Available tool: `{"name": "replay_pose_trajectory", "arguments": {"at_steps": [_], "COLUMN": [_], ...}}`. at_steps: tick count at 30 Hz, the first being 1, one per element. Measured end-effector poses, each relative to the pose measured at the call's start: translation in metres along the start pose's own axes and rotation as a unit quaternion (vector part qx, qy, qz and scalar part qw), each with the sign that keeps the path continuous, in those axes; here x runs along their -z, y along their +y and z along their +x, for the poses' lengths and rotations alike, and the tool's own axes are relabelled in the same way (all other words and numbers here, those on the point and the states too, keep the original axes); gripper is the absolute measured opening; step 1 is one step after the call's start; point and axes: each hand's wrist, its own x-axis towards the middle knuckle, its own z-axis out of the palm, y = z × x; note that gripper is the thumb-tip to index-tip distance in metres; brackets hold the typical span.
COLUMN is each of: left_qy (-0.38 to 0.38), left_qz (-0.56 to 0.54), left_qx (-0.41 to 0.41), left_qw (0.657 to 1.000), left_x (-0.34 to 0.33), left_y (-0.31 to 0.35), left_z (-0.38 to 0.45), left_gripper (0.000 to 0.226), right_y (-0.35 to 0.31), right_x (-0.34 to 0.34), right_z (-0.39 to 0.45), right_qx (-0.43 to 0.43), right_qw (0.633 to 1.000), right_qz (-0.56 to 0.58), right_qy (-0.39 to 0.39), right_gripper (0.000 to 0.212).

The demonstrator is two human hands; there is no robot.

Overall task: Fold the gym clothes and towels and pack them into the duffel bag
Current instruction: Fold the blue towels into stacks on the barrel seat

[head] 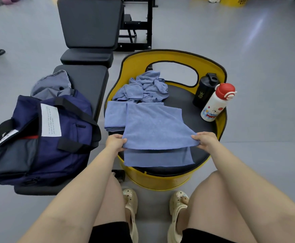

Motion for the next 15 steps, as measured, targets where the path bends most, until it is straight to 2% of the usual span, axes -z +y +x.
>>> {"name": "replay_pose_trajectory", "arguments": {"at_steps": [3, 8, 15], "left_qy": [0.011, 0.004, -0.010], "left_qz": [0.039, 0.120, 0.212], "left_qx": [0.011, 0.019, 0.026], "left_qw": [0.999, 0.993, 0.977], "left_x": [0.001, 0.004, 0.003], "left_y": [-0.011, -0.024, -0.033], "left_z": [-0.002, -0.002, 0.003], "left_gripper": [0.005, 0.025, 0.032], "right_y": [0.006, 0.030, 0.035], "right_x": [0.006, 0.003, 0.001], "right_z": [-0.004, -0.005, -0.001], "right_qx": [0.014, 0.015, 0.028], "right_qw": [1.000, 0.996, 0.982], "right_qz": [-0.019, -0.079, -0.177], "right_qy": [0.006, 0.035, 0.057], "right_gripper": [0.020, 0.020, 0.014]}}
